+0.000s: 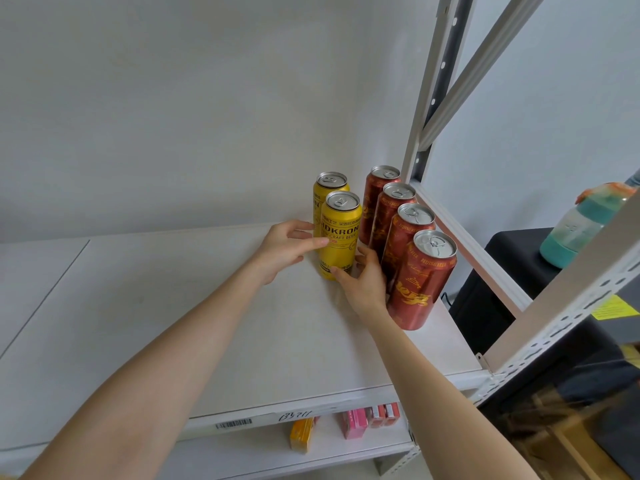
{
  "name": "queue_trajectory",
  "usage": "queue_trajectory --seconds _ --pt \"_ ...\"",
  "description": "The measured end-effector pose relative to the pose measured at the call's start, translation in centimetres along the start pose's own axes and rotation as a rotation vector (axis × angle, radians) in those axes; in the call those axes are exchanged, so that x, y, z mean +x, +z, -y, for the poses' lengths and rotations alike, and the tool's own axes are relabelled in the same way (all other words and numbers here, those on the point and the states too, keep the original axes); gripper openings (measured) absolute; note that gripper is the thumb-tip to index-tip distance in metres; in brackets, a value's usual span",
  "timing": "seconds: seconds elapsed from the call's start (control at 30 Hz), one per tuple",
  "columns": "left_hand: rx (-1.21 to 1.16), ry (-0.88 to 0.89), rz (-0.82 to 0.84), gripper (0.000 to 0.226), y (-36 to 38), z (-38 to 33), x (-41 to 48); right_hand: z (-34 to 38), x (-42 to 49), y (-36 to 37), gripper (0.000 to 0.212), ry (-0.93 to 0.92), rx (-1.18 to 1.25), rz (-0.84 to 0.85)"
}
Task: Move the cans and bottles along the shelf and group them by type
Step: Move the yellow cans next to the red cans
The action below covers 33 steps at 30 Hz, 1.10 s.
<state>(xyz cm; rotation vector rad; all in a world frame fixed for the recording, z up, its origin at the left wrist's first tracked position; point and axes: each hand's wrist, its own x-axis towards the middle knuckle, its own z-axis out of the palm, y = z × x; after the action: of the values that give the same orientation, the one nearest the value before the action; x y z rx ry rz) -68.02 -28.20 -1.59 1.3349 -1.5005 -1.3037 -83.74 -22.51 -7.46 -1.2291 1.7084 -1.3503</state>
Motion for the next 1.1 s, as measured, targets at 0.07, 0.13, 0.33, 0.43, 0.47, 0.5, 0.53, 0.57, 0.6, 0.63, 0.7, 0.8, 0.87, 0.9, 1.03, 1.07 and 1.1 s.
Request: queue_trajectory --seconds 0.07,0.13,0.33,0.43,0.47,0.5,0.53,0.57,0.6,0.63,0.7,0.8,0.87,0.9,1.03,1.07,1.1 --pt "0.097 0.029 -0.057 0.047 -1.2 0.5 -0.9 0.3 -1.0 -0.3 0.069 -0.004 -0.152 -0.019" --pt "0.226 0.064 -0.100 0.045 -2.4 1.1 -2.2 0.5 -2.2 -0.5 0.065 -0.037 -0.286 -0.014" --pt "0.806 0.237 -0.137 0.050 -5.4 3.2 -7.8 1.0 -6.8 -0.6 0.058 -0.175 -0.773 -0.006" --pt "0.996 0.335 -0.156 0.054 -6.3 4.0 -10.9 1.0 -8.8 -0.6 0.068 -0.209 -0.955 0.017" --pt "1.070 0.352 -0.162 0.055 -6.6 4.2 -11.9 1.0 -9.4 -0.6 0.070 -0.217 -0.988 0.023" --pt "1.143 0.353 -0.167 0.056 -6.8 4.5 -12.7 1.1 -10.0 -0.6 0.072 -0.228 -1.017 0.025" --pt "1.199 0.343 -0.174 0.057 -7.1 4.7 -13.4 1.2 -10.6 -0.5 0.074 -0.240 -1.045 0.027" --pt "1.233 0.333 -0.181 0.057 -7.4 5.0 -14.1 1.4 -11.2 -0.5 0.075 -0.253 -1.071 0.030" --pt "1.255 0.327 -0.188 0.058 -7.7 5.2 -14.9 1.6 -11.9 -0.4 0.076 -0.264 -1.091 0.035" --pt "1.274 0.323 -0.194 0.058 -8.0 5.3 -15.7 1.9 -12.6 -0.3 0.076 -0.274 -1.103 0.041" --pt "1.290 0.334 -0.213 0.059 -8.5 5.5 -17.4 2.4 -14.1 0.0 0.077 -0.296 -1.114 0.052" --pt "1.279 0.367 -0.248 0.059 -9.4 5.6 -20.4 3.4 -16.5 0.2 0.078 -0.332 -1.136 0.057" --pt "1.289 0.385 -0.263 0.059 -10.0 6.1 -22.6 4.0 -18.4 0.4 0.078 -0.337 -1.146 0.059" --pt "1.297 0.394 -0.266 0.059 -10.4 6.5 -23.7 4.2 -19.4 0.6 0.078 -0.339 -1.150 0.063" --pt "1.334 0.362 -0.262 0.061 -12.2 8.6 -28.3 4.9 -23.6 1.9 0.082 -0.341 -1.148 0.100" --pt "1.339 0.336 -0.253 0.063 -12.8 9.2 -29.4 5.0 -24.5 2.4 0.083 -0.342 -1.151 0.114" --pt "1.341 0.307 -0.241 0.064 -13.4 9.8 -30.4 5.2 -25.5 3.0 0.084 -0.343 -1.158 0.130"
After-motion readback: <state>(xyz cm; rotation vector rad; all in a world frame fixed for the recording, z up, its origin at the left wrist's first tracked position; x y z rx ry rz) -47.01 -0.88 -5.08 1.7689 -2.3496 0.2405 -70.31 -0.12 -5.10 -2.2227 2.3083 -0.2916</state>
